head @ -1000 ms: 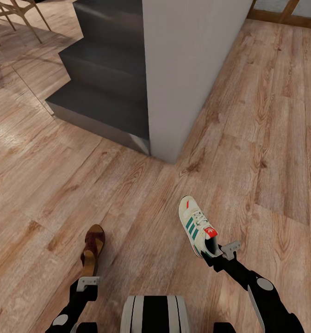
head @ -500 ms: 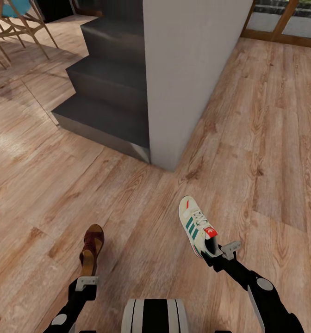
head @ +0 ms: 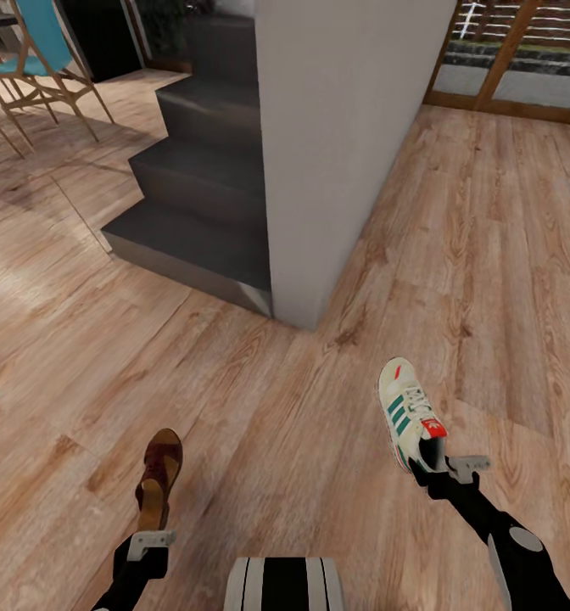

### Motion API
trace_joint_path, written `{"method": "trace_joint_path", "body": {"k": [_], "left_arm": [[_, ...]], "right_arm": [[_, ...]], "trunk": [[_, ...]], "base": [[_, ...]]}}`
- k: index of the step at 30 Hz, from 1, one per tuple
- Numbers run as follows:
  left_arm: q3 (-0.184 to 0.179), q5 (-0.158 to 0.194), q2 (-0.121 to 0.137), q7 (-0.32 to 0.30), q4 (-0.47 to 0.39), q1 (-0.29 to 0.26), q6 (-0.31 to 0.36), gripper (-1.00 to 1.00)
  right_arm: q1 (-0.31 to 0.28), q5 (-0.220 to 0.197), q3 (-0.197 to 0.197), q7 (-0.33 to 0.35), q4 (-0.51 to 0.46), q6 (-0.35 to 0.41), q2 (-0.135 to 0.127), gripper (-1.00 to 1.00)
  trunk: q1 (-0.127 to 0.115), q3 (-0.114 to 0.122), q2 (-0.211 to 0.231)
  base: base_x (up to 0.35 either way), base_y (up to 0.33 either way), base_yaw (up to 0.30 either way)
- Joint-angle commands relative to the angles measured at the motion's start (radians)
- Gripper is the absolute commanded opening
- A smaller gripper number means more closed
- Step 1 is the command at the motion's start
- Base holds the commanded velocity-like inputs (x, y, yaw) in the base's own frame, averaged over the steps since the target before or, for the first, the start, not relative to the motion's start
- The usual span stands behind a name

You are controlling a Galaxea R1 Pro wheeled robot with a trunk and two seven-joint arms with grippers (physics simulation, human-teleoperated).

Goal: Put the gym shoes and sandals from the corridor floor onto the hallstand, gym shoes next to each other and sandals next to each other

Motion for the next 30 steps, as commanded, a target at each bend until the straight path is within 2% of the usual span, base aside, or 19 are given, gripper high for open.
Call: {"method": "trace_joint_path", "body": {"k": [1,5,7,11,14,17,20,25,30], "left_arm": [[0.008,0.002,0.001,-0.008,0.002,0.007,-0.022,-1.00],[0.008,0.027,0.001,-0.008,-0.001,0.029,-0.056,-1.00],[0.008,0.034,0.002,-0.009,-0.005,0.042,-0.065,-1.00],[0.008,0.040,0.006,-0.009,-0.010,0.066,-0.076,-1.00],[0.008,0.043,0.013,-0.009,-0.010,0.080,-0.100,-1.00],[0.007,0.043,0.016,-0.009,-0.008,0.087,-0.121,-1.00],[0.008,0.044,0.018,-0.009,-0.009,0.100,-0.132,-1.00],[0.007,0.047,0.018,-0.009,-0.011,0.121,-0.141,-1.00],[0.007,0.045,0.017,-0.009,-0.003,0.123,-0.163,-1.00]], "right_arm": [[-0.001,0.015,-0.022,-0.001,0.013,-0.008,0.001,-1.00],[0.000,0.036,-0.064,-0.015,0.071,-0.028,0.001,-1.00],[0.000,0.046,-0.091,-0.022,0.114,-0.061,0.001,-1.00],[0.001,0.056,-0.149,-0.043,0.213,-0.165,0.001,-1.00],[0.001,0.058,-0.198,-0.085,0.308,-0.245,0.000,-1.00],[0.002,0.059,-0.223,-0.126,0.369,-0.291,-0.001,-1.00],[0.009,0.070,-0.233,-0.149,0.418,-0.322,-0.004,-1.00],[0.032,0.134,-0.240,-0.165,0.470,-0.395,-0.006,-1.00],[0.045,0.145,-0.241,-0.167,0.494,-0.418,-0.007,-1.00]], "trunk": [[-0.001,0.005,0.000],[-0.002,0.027,0.001],[-0.003,0.038,0.001],[-0.005,0.059,0.002],[-0.006,0.075,0.003],[-0.008,0.092,0.004],[-0.009,0.108,0.005],[-0.011,0.135,0.006],[-0.014,0.162,0.007]], "base": [[0.000,0.000,-0.069],[0.000,0.000,-0.069],[0.000,0.000,-0.069],[0.000,0.000,-0.066],[0.000,0.000,-0.063],[0.000,0.000,-0.063],[0.000,0.000,-0.044],[0.000,0.000,-0.012],[0.000,0.000,-0.001]]}}
